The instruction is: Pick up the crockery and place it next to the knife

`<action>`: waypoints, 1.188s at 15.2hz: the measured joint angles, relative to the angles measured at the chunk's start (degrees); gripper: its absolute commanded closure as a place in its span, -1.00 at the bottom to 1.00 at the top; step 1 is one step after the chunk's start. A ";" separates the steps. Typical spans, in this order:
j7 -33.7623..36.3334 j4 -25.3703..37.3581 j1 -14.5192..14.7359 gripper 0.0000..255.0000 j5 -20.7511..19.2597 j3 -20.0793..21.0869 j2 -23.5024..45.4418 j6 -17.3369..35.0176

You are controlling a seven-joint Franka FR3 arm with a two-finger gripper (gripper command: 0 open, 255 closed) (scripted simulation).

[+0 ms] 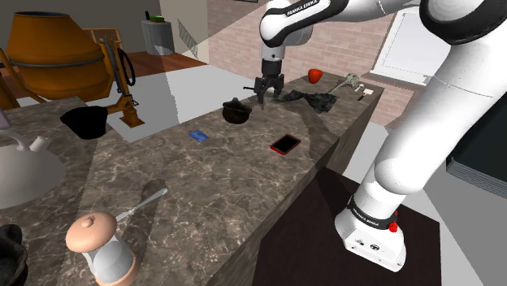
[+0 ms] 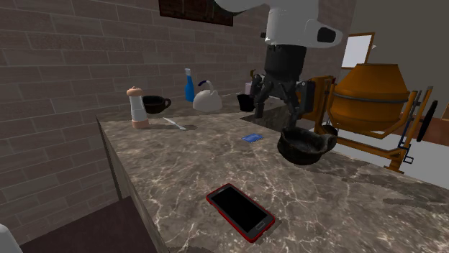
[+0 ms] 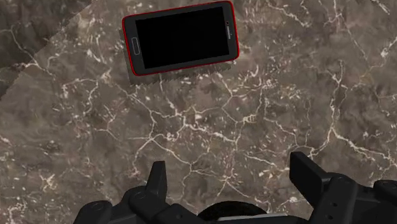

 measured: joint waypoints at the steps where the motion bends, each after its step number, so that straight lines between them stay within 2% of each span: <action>1: -0.61 1.58 -0.15 -1.00 0.62 -0.30 2.11 0.74; 8: -4.65 15.37 -1.95 -1.00 5.70 -1.39 17.16 3.24; 14: -7.27 30.09 -4.77 -1.00 9.76 -1.18 29.88 2.03; 18: -7.67 30.34 -5.03 -1.00 10.46 -0.92 32.06 4.06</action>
